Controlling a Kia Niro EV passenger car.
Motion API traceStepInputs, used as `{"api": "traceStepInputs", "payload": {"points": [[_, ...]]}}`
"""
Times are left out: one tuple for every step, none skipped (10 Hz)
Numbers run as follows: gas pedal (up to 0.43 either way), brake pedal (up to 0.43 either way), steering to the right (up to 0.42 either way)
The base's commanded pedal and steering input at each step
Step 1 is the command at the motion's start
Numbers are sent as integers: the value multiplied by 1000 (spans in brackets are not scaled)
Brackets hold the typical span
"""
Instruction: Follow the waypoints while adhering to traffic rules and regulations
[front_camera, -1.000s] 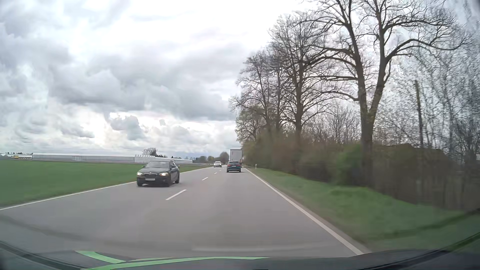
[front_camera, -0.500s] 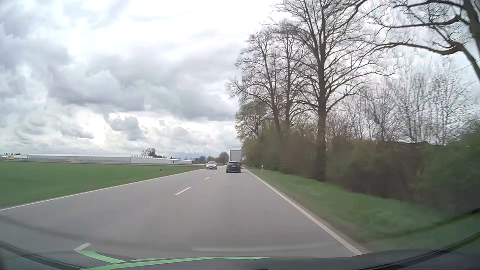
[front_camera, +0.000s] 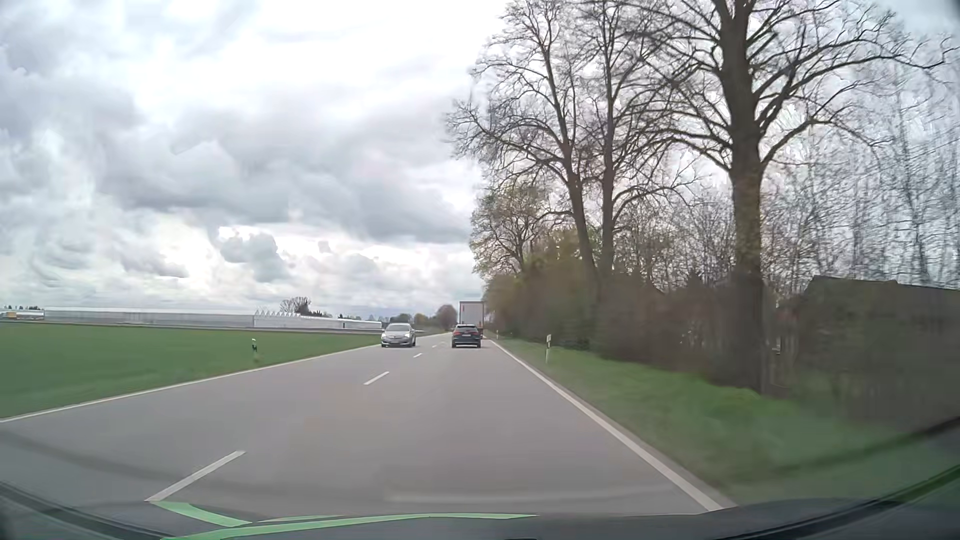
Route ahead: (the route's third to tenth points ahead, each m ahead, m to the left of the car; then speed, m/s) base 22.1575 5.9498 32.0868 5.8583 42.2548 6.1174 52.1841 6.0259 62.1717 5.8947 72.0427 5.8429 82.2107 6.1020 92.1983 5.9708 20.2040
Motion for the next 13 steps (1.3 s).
{"api": "traceStepInputs", "payload": {"points": [[228, 0, 2], [228, 0, 2], [228, 0, 2], [228, 0, 2], [228, 0, 2], [228, 0, 2], [228, 0, 2], [228, 0, 2], [228, 0, 2], [228, 0, 2], [228, 0, 2], [228, 0, 2], [228, 0, 2]]}}
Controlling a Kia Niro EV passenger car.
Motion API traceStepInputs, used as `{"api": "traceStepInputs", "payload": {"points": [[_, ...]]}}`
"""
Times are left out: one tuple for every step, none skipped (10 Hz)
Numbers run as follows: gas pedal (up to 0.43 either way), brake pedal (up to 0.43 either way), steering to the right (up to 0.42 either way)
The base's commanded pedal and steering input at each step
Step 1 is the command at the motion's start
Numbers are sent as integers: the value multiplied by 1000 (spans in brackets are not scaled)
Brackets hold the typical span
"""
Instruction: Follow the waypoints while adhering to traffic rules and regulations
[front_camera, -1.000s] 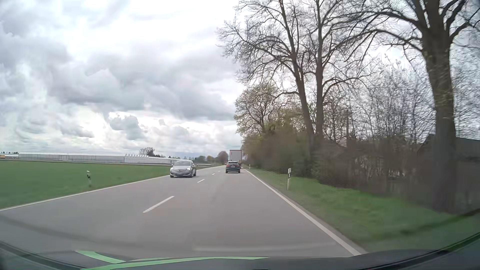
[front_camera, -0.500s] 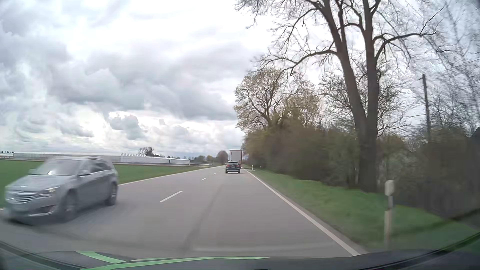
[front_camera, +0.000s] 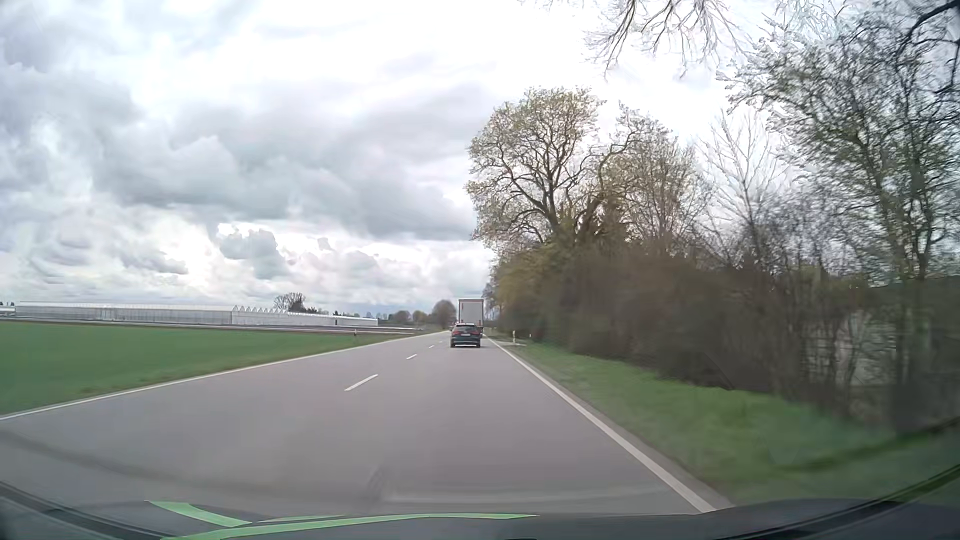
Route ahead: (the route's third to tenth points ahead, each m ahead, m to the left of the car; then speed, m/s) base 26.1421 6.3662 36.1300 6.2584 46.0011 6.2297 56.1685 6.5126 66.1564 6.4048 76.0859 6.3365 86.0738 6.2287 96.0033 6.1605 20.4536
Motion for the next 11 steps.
{"api": "traceStepInputs", "payload": {"points": [[228, 0, 2], [228, 0, 2], [228, 0, 2], [228, 0, 2], [228, 0, 1], [220, 0, 1], [209, 0, 1], [209, 0, 1], [197, 0, 1], [169, 0, 1], [157, 0, 1]]}}
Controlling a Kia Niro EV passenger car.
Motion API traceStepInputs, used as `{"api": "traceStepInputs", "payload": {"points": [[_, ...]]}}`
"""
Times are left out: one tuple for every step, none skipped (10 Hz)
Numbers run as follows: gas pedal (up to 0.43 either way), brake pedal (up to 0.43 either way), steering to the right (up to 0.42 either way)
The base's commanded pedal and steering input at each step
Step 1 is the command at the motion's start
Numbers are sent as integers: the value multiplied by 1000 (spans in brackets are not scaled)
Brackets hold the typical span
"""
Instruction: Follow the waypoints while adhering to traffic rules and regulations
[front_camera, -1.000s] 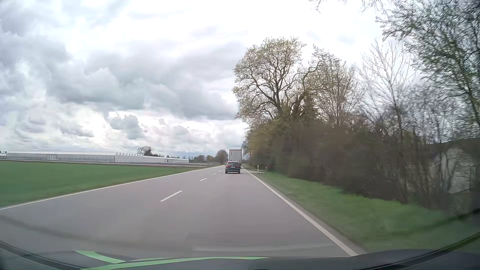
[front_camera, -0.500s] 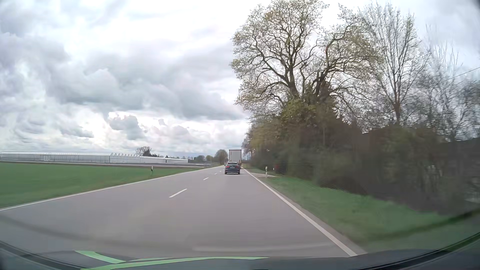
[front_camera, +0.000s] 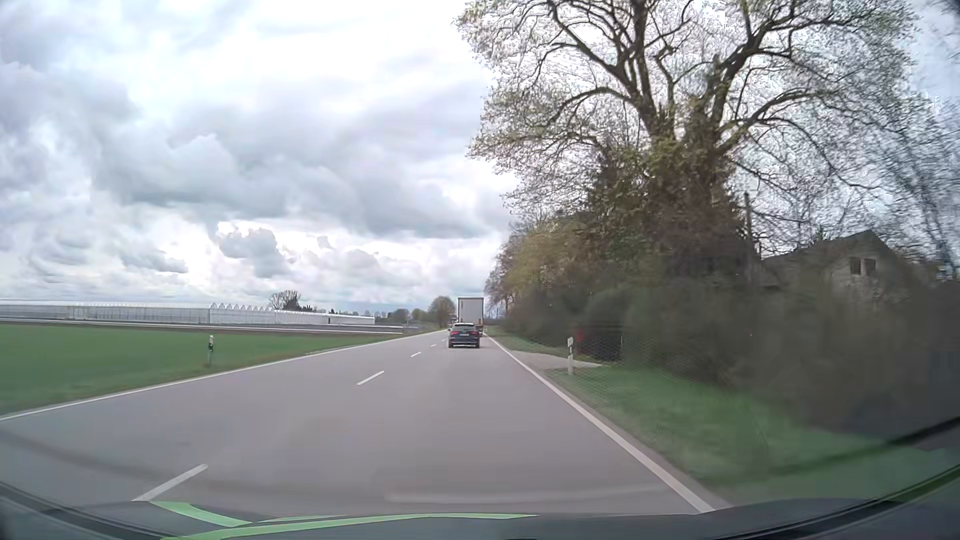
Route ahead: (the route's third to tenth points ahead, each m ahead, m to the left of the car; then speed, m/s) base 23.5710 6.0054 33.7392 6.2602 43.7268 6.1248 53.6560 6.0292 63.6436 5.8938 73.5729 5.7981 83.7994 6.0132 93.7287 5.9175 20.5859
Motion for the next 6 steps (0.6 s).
{"api": "traceStepInputs", "payload": {"points": [[138, 0, 1], [118, 0, 1], [110, 0, 1], [87, 0, 1], [67, 0, 1], [67, 0, 1]]}}
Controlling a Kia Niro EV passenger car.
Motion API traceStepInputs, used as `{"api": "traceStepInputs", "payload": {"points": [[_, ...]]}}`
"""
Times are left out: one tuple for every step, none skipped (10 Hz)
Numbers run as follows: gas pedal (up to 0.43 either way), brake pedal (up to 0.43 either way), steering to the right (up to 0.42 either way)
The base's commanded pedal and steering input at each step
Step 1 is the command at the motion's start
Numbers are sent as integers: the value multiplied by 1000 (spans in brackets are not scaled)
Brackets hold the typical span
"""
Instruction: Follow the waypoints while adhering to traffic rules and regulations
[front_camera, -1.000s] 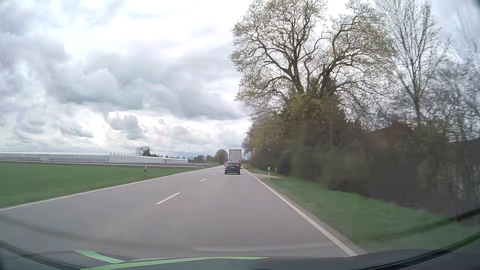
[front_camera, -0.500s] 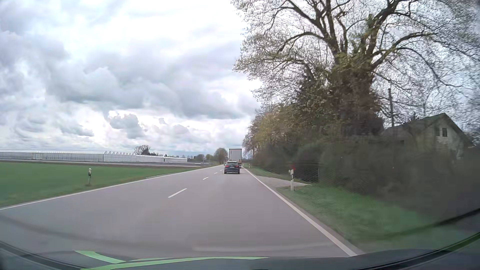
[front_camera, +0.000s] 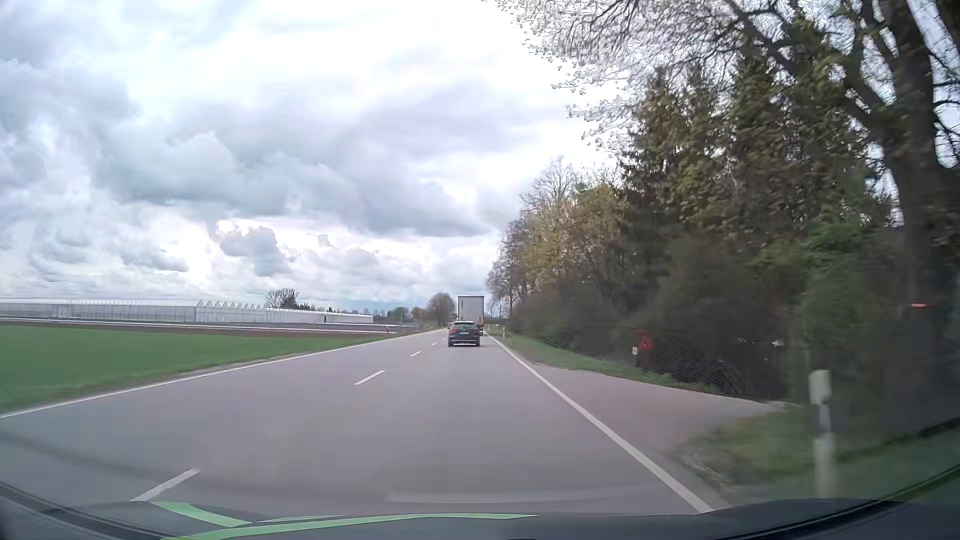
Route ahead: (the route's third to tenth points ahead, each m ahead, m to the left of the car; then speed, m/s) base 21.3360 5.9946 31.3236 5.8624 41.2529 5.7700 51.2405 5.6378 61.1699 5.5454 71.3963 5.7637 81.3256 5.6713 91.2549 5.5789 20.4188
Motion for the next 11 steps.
{"api": "traceStepInputs", "payload": {"points": [[67, 0, 1], [67, 0, 1], [67, 0, 1], [67, 0, 1], [67, 0, 1], [79, 0, 1], [87, 0, 1], [110, 0, 1], [130, 0, 1], [130, 0, 1], [130, 0, 1]]}}
